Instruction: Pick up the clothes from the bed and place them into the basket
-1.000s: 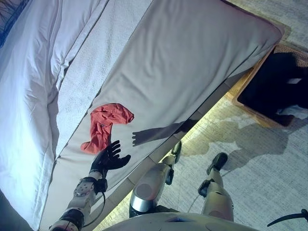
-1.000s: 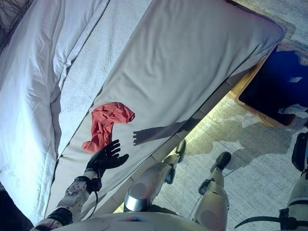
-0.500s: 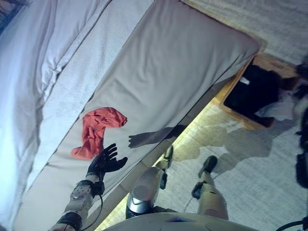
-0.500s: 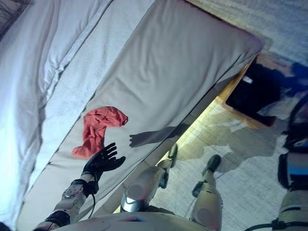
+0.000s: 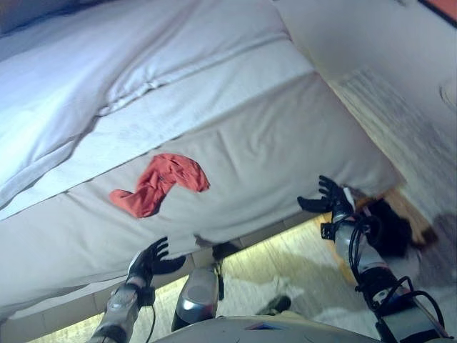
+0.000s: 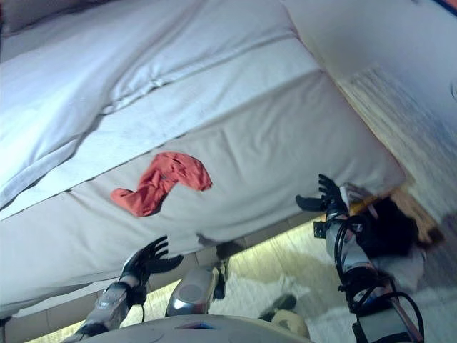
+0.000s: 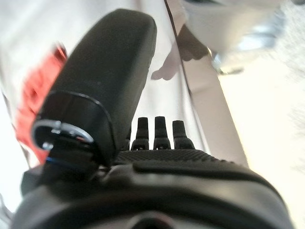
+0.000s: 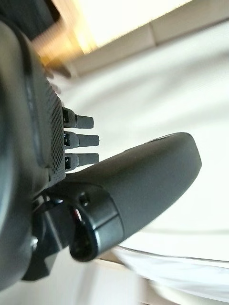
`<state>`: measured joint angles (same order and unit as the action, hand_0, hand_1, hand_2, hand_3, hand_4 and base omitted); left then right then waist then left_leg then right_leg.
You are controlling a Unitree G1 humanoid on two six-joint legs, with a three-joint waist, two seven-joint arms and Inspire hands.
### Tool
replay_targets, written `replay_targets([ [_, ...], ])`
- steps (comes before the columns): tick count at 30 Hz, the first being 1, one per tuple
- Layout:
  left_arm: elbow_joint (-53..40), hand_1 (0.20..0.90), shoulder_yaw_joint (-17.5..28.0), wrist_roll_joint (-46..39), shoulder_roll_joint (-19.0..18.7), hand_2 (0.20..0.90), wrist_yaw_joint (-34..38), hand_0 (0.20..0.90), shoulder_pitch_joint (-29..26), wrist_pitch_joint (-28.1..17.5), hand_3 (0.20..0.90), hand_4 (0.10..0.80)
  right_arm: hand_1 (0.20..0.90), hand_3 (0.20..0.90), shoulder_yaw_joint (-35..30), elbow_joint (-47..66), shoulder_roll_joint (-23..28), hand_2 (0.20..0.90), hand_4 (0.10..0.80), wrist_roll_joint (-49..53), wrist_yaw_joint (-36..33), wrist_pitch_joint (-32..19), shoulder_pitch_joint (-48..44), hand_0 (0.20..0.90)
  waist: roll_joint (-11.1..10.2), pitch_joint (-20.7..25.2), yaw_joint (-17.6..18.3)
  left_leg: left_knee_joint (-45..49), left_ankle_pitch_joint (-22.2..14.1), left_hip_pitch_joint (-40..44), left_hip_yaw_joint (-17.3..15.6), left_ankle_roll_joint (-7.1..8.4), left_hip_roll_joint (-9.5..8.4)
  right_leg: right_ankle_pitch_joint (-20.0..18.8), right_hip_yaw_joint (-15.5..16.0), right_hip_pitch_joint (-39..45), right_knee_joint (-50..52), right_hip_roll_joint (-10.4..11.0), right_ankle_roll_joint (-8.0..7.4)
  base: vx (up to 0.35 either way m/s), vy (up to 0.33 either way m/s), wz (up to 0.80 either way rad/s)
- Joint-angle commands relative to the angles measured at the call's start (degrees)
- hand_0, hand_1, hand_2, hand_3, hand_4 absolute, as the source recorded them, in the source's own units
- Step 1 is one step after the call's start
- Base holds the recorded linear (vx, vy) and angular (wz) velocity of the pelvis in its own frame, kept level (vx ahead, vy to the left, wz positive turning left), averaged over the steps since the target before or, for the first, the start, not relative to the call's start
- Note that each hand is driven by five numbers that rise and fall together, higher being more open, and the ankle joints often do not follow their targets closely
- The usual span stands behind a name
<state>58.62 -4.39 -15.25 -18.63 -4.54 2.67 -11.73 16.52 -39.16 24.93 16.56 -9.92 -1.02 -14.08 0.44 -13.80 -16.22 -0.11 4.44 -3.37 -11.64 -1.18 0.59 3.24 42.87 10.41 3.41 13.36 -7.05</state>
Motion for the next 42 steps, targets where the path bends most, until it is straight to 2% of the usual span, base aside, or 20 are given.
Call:
replay_targets([
  [1,-3.1,0.9,-2.1,0.8,-3.1,0.9,0.8,0.9,-1.1,-1.2,0.9,0.8,0.9,0.9,4.2,0.5,-0.9,0.9,0.8,-3.9,10.0,-4.5,-3.1,0.9,-1.7,6.4,-2.1,5.0,-4.8,-2.1,-1.0,-1.29,-4.24,-4.9,-8.0,0.2,17.8,1.7,-1.96,0.26,0.303,0.89],
  [2,-3.6,0.9,-3.1,-0.8,-3.1,0.9,1.0,0.9,-2.0,-0.7,0.9,0.8,0.9,0.9,5.2,-0.8,-1.7,0.9,0.8,-6.2,11.7,-4.8,-2.6,0.9,-1.8,7.0,-1.9,3.8,-5.4,0.1,-0.2,-3.03,-5.77,-9.3,-10.1,-1.6,25.5,4.5,-4.29,0.224,0.278,0.89],
  [3,-3.9,0.9,-3.4,-2.0,-3.1,0.9,1.0,0.9,-2.5,-0.5,0.9,0.8,0.9,0.9,5.9,-1.2,-1.8,0.9,0.8,-8.5,12.3,-5.4,-2.0,0.9,-1.5,7.3,-1.6,3.5,-5.9,1.1,0.9,-3.72,-6.1,-10.7,-12.3,-3.7,30.6,5.8,-5.06,0.136,0.19,0.82],
  [4,-4.3,0.9,-3.9,-2.3,-3.0,0.9,1.5,0.9,-2.8,-0.3,0.9,0.8,0.9,0.9,6.6,-1.9,-1.9,0.9,0.8,-10.6,11.9,-6.5,-1.9,0.9,-0.9,7.6,-1.3,3.6,-4.9,0.9,1.2,-4.1,-5.19,-11.6,-12.9,-5.0,31.4,5.1,-3.39,0.063,-0.002,0.99],
  [5,-4.4,0.9,-5.2,-2.2,-2.8,0.9,2.1,0.9,-3.1,-0.9,0.9,0.8,0.9,0.9,7.8,-2.4,-2.1,0.9,0.8,-13.0,11.0,-7.7,-1.8,0.9,-1.1,7.7,-0.6,3.4,-5.2,1.4,3.2,-4.13,-4.99,-11.5,-16.4,-7.4,30.6,4.1,-2.7,0.039,-0.13,0.92],
  [8,-4.4,0.9,-7.2,-2.7,-3.0,0.9,3.2,0.9,-4.3,-0.7,0.9,0.8,0.9,0.9,9.5,-4.3,-1.2,0.9,0.8,-17.8,9.6,-9.0,-3.1,0.9,-2.1,7.3,0.6,2.0,-5.4,2.8,8.1,-3.15,-4.64,-10.4,-20.8,-11.2,22.6,1.9,-1.49,0.104,-0.213,0.78],
  [10,-3.6,0.9,-7.5,-3.5,-3.3,0.9,3.6,0.9,-5.0,-0.4,0.9,0.8,0.9,0.9,10.1,-5.6,-0.6,0.9,0.8,-20.2,8.5,-9.1,-4.6,0.9,-3.0,6.7,1.3,1.3,-5.9,3.8,10.4,-2.52,-4.69,-10.7,-23.1,-12.6,16.0,1.0,-1.38,0.167,-0.29,0.45],
  [11,-2.7,0.9,-7.6,-2.7,-3.6,0.9,3.4,0.9,-5.3,-0.8,0.9,0.8,0.9,0.9,10.6,-6.5,0.1,0.9,0.8,-21.0,7.0,-8.4,-5.9,0.9,-4.1,5.9,2.2,1.1,-6.8,4.8,12.8,-2.01,-4.94,-11.9,-25.7,-13.6,9.0,0.0,-1.78,0.209,-0.299,0.62],
  [13,-2.1,0.9,-7.7,-2.5,-4.3,0.9,3.9,0.9,-5.3,-0.9,0.9,0.8,0.9,0.9,10.7,-7.0,0.7,0.9,0.8,-24.4,4.3,-8.3,-7.0,0.9,-5.3,5.6,2.9,1.9,-7.8,4.3,15.0,-2.04,-5.02,-13.4,-28.6,-15.3,8.0,-0.9,-2.2,0.164,-0.195,1.05],
  [15,-1.6,0.9,-7.5,-2.6,-4.6,0.9,4.7,0.9,-4.6,-0.6,0.9,0.8,0.9,0.9,11.2,-7.6,1.4,0.9,0.8,-25.4,2.5,-7.6,-8.6,0.9,-5.5,5.5,1.9,1.4,-6.9,3.7,16.2,-1.84,-4.79,-10.7,-27.8,-13.4,7.4,-2.4,-1.79,0.137,-0.089,1.4],
  [19,1.7,0.9,-7.0,0.5,-5.4,0.9,3.5,0.9,-2.9,-0.7,0.9,0.8,0.9,0.9,11.4,-11.7,1.0,0.9,0.8,-27.4,-1.2,-8.6,-12.9,0.9,-6.8,5.0,-0.6,1.0,-5.9,2.6,18.3,-1.93,-5.4,-10.0,-26.3,-11.7,6.0,-3.9,-1.58,0.123,-0.092,0.83],
  [26,1.8,0.9,-8.1,-2.8,-9.1,0.9,1.0,0.9,-6.2,-3.3,0.9,0.8,0.9,0.9,11.5,-19.1,1.5,0.9,0.8,-28.2,-9.9,-8.1,-28.5,0.9,-6.6,-1.9,-5.6,4.0,-4.3,-5.4,21.2,-1.48,-4.55,-7.0,-22.1,-14.9,7.0,-4.9,-0.24,-0.053,-0.083,0.47],
  [30,-0.2,0.9,-9.0,-3.0,-9.7,0.9,-0.4,0.9,-7.8,-3.6,0.9,0.8,0.9,0.9,11.0,-20.8,4.2,0.9,0.8,-27.9,-10.9,-6.8,-35.0,0.9,-5.3,-5.5,-8.3,6.7,-3.7,-10.6,23.2,-0.88,-4.81,-5.5,-19.7,-17.7,8.6,-4.0,0.95,-0.04,-0.025,0.34],
  [34,-1.9,0.9,-9.6,-4.5,-9.6,0.9,-0.9,0.9,-7.6,-4.7,0.9,0.8,0.9,0.9,11.5,-21.7,6.8,0.9,0.8,-27.8,-11.9,-5.9,-40.2,0.9,-3.6,-8.6,-9.9,12.2,-3.8,-16.7,23.8,-0.83,-6.07,-4.6,-18.1,-22.0,12.0,-2.4,2.08,0.014,0.037,0.15],
  [35,-2.7,0.9,-9.5,-4.8,-9.6,0.9,-0.9,0.9,-7.3,-4.6,0.9,0.8,0.9,0.9,12.2,-21.6,7.5,0.9,0.8,-27.7,-12.2,-5.5,-41.5,0.9,-3.2,-9.5,-10.4,15.5,-6.3,-18.4,23.4,-0.8,-6.49,-2.6,-18.5,-23.4,15.1,-1.8,1.83,0.077,0.026,0.22],
  [42,-4.1,0.9,-8.3,-6.2,-9.5,0.9,-0.5,0.9,-4.6,-5.9,0.9,0.8,0.9,0.9,12.6,-23.1,9.2,0.9,0.8,-28.1,-11.7,-4.1,-44.8,0.9,-0.8,-12.3,-12.1,26.0,-9.0,-25.5,22.2,-1.8,-9.22,2.2,-18.2,-29.8,27.5,1.2,3.32,0.058,0.064,0.15],
])
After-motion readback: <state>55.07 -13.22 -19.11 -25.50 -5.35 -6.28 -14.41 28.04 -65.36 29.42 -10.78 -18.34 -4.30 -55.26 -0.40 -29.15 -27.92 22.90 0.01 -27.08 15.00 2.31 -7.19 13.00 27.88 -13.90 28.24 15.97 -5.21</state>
